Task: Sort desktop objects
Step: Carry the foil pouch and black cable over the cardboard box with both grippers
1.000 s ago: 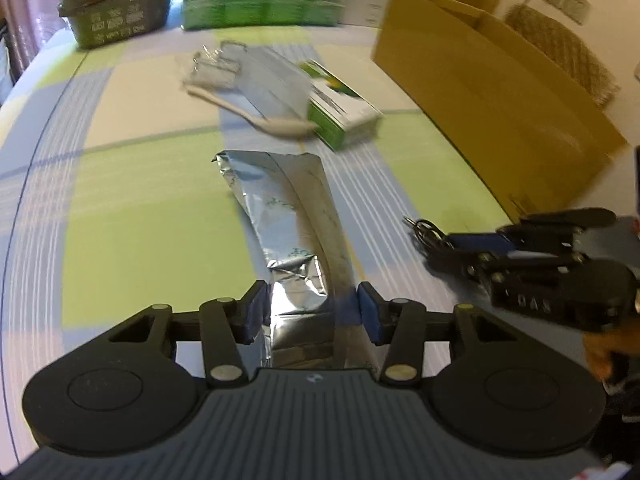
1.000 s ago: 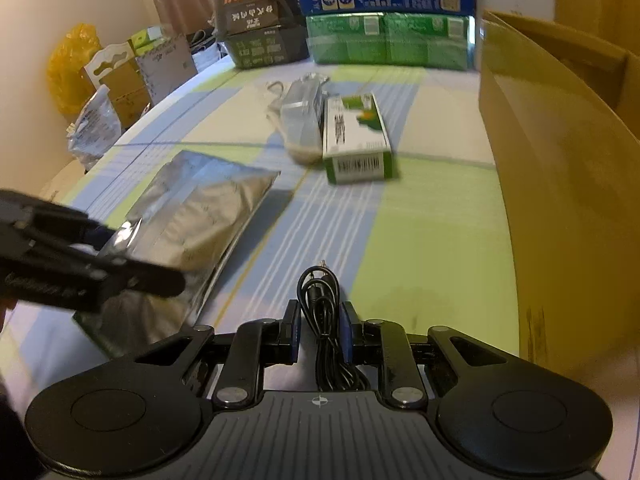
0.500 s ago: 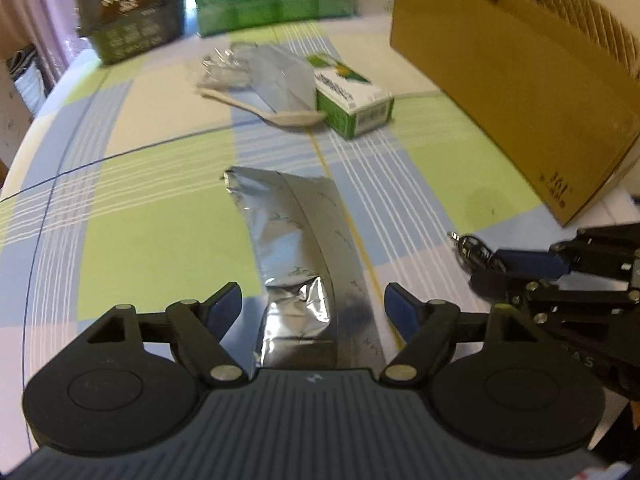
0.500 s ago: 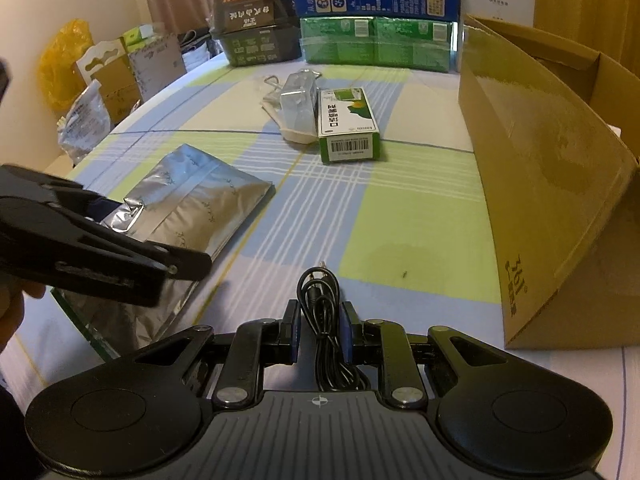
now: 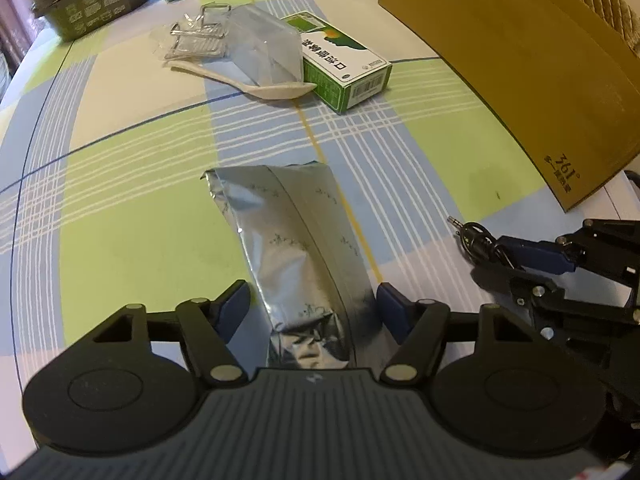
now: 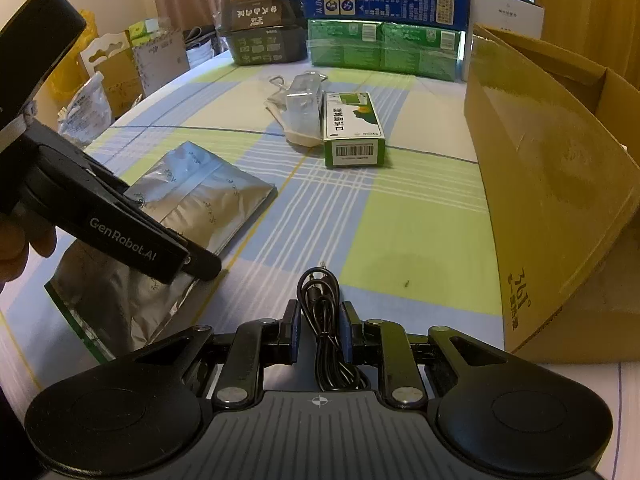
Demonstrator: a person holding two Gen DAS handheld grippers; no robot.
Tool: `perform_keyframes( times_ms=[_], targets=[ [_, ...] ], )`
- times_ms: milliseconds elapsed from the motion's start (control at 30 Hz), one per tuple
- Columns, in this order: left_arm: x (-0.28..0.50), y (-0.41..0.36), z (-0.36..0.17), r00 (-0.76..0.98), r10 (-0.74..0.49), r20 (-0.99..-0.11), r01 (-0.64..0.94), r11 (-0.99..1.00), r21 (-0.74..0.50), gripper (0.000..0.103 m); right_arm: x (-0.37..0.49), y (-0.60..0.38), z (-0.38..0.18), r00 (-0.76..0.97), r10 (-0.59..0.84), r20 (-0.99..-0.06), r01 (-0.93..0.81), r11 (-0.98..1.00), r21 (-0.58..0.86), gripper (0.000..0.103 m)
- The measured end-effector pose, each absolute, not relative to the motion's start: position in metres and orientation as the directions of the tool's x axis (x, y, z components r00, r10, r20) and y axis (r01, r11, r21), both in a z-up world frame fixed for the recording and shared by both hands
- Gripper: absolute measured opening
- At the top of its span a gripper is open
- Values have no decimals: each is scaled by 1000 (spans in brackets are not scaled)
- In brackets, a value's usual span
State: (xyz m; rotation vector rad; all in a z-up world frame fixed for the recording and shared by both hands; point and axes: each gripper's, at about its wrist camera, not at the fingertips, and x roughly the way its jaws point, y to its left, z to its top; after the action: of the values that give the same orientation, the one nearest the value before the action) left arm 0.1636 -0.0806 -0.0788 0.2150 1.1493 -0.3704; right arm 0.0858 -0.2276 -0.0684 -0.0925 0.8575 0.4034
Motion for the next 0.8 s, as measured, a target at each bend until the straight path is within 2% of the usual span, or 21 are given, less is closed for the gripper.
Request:
perform_keyframes(
  times_ms=[67, 167, 300, 500, 633, 733, 800],
  targets=[
    [161, -83, -78, 370, -167, -914, 410, 912, -1, 51, 86, -228, -68, 585, 307, -751, -381, 921, 79, 17],
    [158, -82, -76, 373, -182, -910, 423, 906, -7, 44, 85, -226, -69, 590, 300, -750, -387, 920, 63, 17],
    [156, -78, -75, 372, -202, -906, 433, 901, -24, 42, 82, -221, -70, 595, 281, -753, -416, 909, 11, 19],
    [153, -77, -74, 372, -208, -905, 445, 895, -23, 41, 82, -223, -71, 599, 258, -758, -419, 908, -22, 28],
    [152, -78, -74, 375, -205, -904, 450, 893, -16, 41, 84, -224, -72, 599, 268, -754, -419, 908, -11, 28],
    [152, -78, -74, 377, -212, -902, 449, 893, -22, 40, 85, -221, -73, 597, 284, -751, -429, 903, 0, 18],
    [152, -76, -73, 379, -219, -899, 442, 896, -31, 39, 84, -220, -72, 598, 282, -750, -425, 905, 1, 18]
  ],
)
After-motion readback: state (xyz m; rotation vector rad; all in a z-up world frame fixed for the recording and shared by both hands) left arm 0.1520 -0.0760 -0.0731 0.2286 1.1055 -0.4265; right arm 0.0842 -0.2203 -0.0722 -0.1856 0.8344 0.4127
